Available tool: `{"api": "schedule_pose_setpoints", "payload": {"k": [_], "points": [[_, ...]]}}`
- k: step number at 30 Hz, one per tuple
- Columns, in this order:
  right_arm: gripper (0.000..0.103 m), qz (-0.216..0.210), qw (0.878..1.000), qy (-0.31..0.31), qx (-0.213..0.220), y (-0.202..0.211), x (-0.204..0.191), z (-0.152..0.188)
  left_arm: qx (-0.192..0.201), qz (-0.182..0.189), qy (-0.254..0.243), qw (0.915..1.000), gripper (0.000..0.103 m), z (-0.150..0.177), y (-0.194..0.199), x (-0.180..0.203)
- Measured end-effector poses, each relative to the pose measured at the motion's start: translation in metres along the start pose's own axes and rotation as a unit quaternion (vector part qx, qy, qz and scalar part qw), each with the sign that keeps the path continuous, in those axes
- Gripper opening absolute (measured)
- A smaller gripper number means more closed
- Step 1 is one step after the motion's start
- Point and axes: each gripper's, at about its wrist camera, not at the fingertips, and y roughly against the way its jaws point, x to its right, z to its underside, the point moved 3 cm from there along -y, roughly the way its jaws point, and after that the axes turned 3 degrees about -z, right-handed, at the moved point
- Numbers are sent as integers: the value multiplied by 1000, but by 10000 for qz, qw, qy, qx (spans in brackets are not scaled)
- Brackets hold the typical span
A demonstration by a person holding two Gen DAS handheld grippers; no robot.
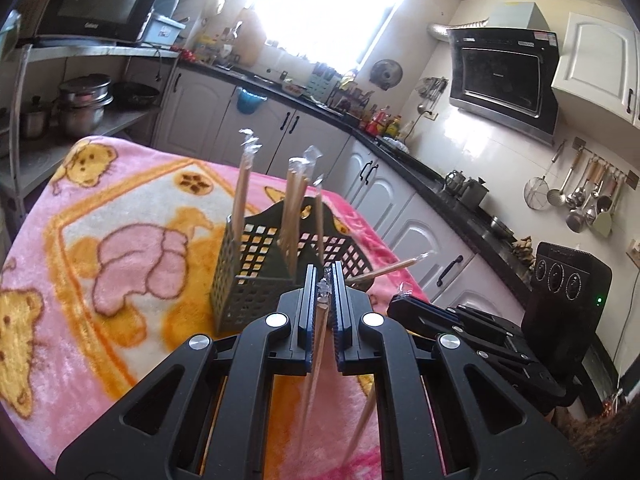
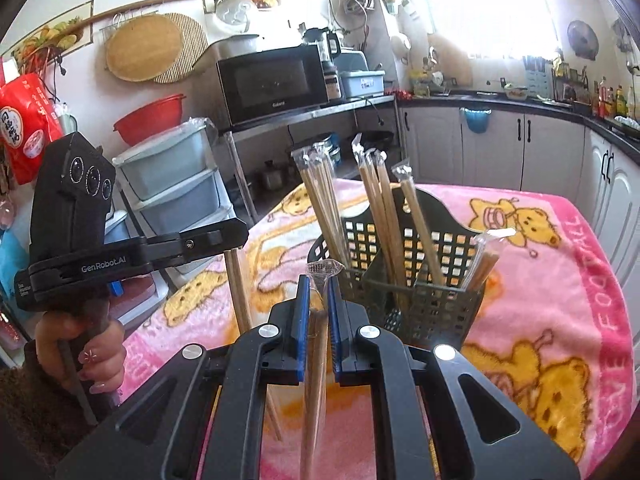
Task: Organize utensils
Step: 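Lift both held chopsticks and carry them over the green caddy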
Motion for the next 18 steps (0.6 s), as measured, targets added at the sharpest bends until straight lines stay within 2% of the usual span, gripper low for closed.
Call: {"api": "schedule_pose_setpoints", "payload": {"k": [18], "points": [[9,183,9968,45,779,35,11,-40,233,301,-484,9981,4,-30,-4,41]]}}
